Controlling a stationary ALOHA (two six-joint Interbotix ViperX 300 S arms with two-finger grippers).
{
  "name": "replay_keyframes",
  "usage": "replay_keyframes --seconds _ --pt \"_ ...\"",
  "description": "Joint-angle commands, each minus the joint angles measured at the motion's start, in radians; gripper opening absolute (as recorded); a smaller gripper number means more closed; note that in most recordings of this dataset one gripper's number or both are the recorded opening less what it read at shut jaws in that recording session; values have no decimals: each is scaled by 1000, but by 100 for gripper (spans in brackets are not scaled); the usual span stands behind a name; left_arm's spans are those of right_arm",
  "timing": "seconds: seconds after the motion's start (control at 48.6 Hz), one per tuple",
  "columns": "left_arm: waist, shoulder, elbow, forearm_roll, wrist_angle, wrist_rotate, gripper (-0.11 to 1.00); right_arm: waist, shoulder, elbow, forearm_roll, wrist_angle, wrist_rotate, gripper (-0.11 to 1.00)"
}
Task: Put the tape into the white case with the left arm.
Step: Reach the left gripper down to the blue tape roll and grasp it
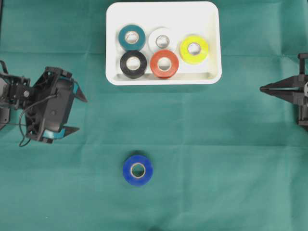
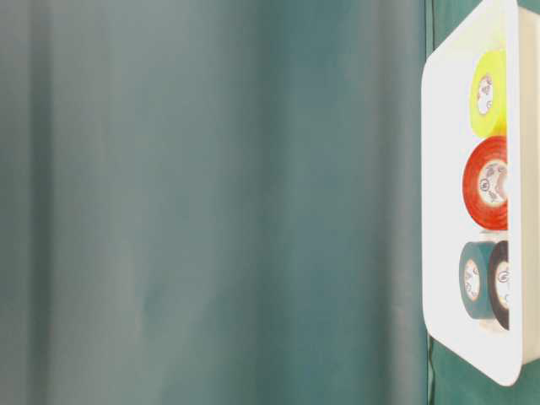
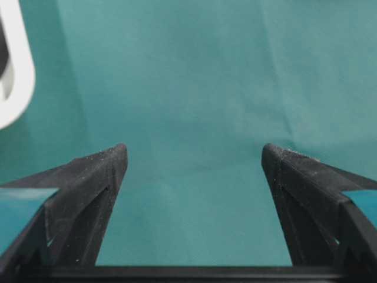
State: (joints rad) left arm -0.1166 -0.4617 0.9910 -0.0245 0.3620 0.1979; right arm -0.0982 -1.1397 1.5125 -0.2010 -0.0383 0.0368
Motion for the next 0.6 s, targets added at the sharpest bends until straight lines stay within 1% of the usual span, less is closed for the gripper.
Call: replay_keyframes --seconds 0.0,0.247,0.453,0.576 --pt "-15 -25 -3 0 -6 -3 99 -2 6 -11 -2 -11 2 -9" --pt "-25 -9 -15 -2 -12 -3 99 -2 6 -11 -2 -11 2 -9" --pt "-58 72 -81 -2 -63 -2 99 0 6 -11 -2 -11 2 -9" --pt "-86 143 -138 -2 -66 -5 99 -2 6 -11 -2 -9 2 -9"
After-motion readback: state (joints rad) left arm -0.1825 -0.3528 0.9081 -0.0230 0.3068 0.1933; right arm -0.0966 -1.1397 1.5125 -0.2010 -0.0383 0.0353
